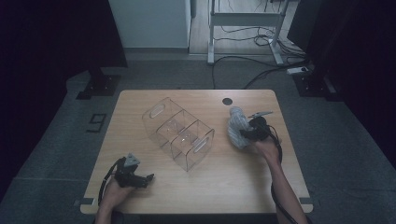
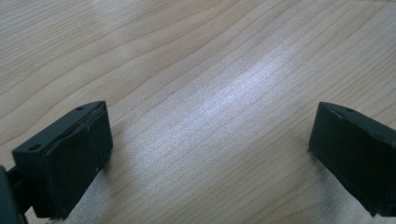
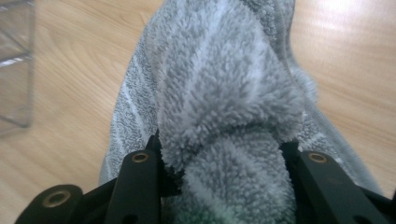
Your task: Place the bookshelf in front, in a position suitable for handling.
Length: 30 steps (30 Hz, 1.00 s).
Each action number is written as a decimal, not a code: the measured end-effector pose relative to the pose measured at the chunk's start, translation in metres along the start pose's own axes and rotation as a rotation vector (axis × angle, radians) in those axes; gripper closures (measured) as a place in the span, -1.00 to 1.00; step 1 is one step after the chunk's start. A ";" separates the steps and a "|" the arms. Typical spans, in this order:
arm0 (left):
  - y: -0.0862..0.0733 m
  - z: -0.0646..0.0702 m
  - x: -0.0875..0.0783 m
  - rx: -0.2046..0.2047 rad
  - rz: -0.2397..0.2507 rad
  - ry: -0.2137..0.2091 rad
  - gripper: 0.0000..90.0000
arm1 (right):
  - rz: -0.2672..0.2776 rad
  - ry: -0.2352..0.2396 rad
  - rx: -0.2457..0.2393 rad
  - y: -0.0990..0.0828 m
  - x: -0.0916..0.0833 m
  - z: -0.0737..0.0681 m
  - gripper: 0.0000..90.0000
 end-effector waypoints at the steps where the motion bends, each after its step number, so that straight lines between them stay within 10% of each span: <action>1: 0.000 0.000 0.000 0.000 0.000 0.000 -1.00 | 0.008 0.006 -0.004 0.002 -0.004 -0.001 0.28; 15: 0.000 0.000 0.000 0.000 0.000 0.000 -1.00 | 0.052 -0.002 -0.094 0.030 -0.050 -0.028 0.28; 30: 0.000 0.000 0.000 0.001 0.000 0.001 -1.00 | 0.057 -0.013 -0.128 0.019 -0.091 -0.030 0.28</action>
Point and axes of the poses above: each handheld gripper's, and its own axes: x roughly forward along the jaws, y roughly out of its top, z roughly to its right, the point moved 7 cm from there along x, roughly forward along the jaws, and after that the axes turned 8 degrees about -z, right-handed, at the moved point
